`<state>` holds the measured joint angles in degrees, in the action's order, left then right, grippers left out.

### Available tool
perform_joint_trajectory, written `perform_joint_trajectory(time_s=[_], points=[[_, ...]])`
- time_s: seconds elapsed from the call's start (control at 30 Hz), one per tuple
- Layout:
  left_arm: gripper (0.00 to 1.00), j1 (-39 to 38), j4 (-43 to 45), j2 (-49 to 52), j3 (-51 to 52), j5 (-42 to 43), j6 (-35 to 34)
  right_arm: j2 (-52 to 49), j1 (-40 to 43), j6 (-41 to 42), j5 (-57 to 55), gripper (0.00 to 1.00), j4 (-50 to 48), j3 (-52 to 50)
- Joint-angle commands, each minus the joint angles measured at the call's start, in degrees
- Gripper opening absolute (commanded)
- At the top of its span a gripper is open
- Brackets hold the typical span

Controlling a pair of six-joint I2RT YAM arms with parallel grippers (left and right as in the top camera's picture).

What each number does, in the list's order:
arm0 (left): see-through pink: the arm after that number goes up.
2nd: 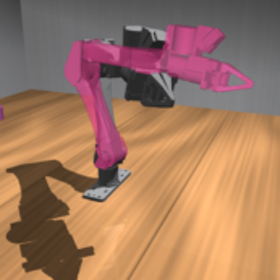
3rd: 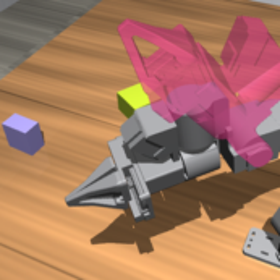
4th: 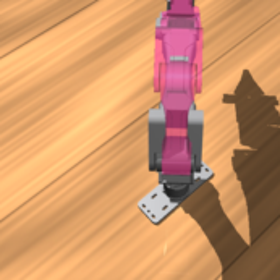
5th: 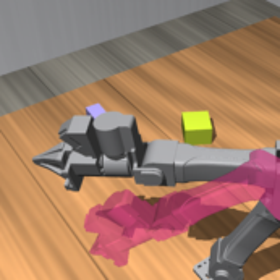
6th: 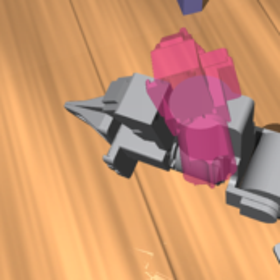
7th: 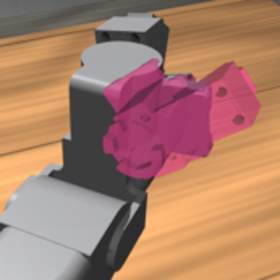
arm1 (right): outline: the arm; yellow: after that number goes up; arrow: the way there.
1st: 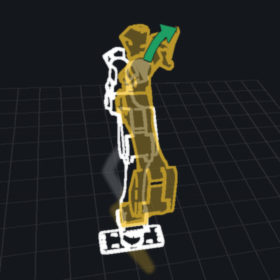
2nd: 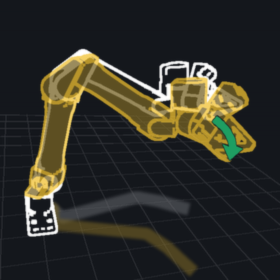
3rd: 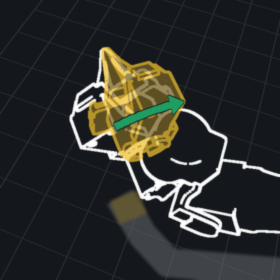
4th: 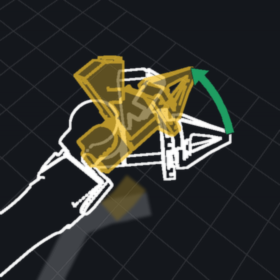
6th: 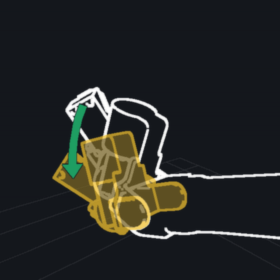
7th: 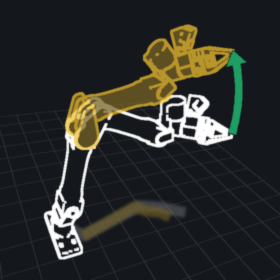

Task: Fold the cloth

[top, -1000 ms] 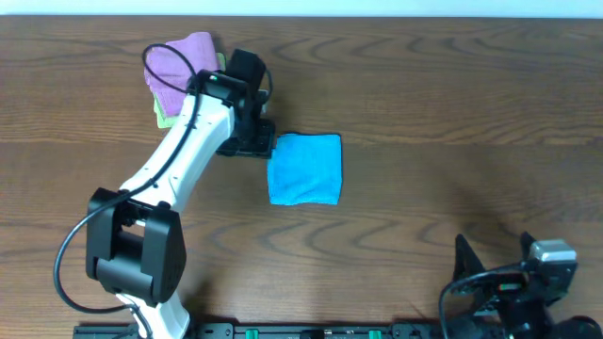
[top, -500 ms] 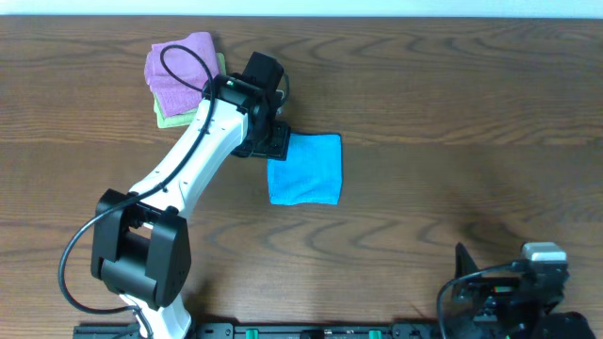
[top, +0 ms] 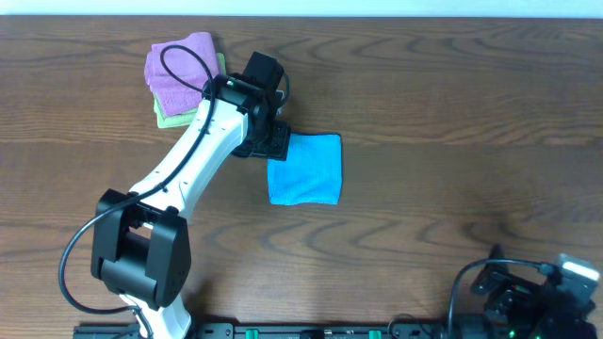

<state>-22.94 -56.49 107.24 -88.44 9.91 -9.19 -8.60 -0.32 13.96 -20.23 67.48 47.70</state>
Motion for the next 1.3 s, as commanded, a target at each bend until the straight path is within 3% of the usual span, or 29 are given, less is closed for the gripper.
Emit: perform_joint_trajectory(time_s=[0.0, 0.77, 1.07, 1.27], points=[[0.64, 0.04, -0.07, -1.36, -0.81, -0.70, -0.26, 0.61, 2.32, -0.72, -0.55, 0.99, 0.00, -0.28], [0.64, 0.02, 1.92, -1.36, -0.81, -1.49, -0.07, 0.66, -0.55, -0.74, -0.52, 0.99, -1.66, -3.69], [0.64, 0.02, 1.90, -1.36, -0.81, -1.49, -0.26, 1.81, -6.19, -0.74, -0.52, 0.99, -21.73, -18.97], [0.64, 0.02, 1.90, -1.36, -0.81, -1.51, -0.28, 1.81, -8.48, -0.74, -0.52, 0.99, -27.93, -28.37]])
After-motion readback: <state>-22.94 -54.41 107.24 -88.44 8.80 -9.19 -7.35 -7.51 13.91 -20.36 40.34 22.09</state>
